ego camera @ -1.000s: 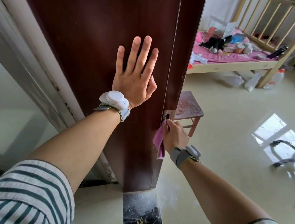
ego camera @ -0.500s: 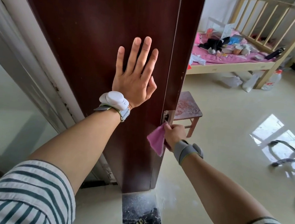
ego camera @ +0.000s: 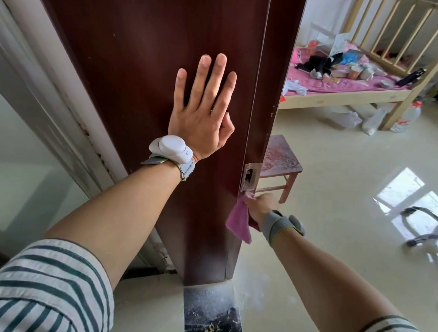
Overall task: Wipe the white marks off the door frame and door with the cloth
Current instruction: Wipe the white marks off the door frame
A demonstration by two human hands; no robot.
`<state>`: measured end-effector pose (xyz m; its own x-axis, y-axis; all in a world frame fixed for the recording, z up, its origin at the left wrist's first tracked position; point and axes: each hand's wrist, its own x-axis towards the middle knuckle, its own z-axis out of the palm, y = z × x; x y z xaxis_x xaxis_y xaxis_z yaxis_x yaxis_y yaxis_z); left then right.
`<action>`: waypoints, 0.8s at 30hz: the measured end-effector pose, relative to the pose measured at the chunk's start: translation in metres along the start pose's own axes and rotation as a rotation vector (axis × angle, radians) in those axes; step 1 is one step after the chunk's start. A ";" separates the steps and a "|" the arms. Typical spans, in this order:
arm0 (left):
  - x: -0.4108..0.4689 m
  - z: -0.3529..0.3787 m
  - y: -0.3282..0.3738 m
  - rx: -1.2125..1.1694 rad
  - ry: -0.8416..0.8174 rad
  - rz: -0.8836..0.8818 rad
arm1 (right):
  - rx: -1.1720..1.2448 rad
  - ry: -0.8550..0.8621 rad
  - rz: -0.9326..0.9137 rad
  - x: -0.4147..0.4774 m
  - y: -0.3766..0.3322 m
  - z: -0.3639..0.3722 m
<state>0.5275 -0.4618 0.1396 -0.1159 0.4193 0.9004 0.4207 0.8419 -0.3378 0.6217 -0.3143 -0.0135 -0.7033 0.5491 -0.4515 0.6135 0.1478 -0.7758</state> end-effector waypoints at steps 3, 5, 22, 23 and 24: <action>0.000 0.001 0.000 -0.003 0.004 0.005 | -0.090 -0.004 0.058 -0.001 0.022 -0.006; -0.006 0.004 0.002 -0.002 0.006 -0.001 | -0.176 0.051 -0.112 -0.007 0.026 -0.007; -0.029 0.013 0.016 -0.010 -0.009 -0.013 | -0.202 0.188 -0.286 -0.013 0.025 -0.002; -0.029 0.012 0.017 -0.011 -0.010 -0.014 | -0.202 0.184 -0.341 -0.013 0.023 0.007; -0.029 0.012 0.017 -0.011 -0.008 -0.011 | -0.204 0.187 -0.369 -0.010 0.019 0.014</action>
<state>0.5270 -0.4555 0.1046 -0.1275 0.4129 0.9018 0.4292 0.8427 -0.3251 0.6356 -0.3288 -0.0297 -0.8226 0.5655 -0.0594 0.4054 0.5098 -0.7588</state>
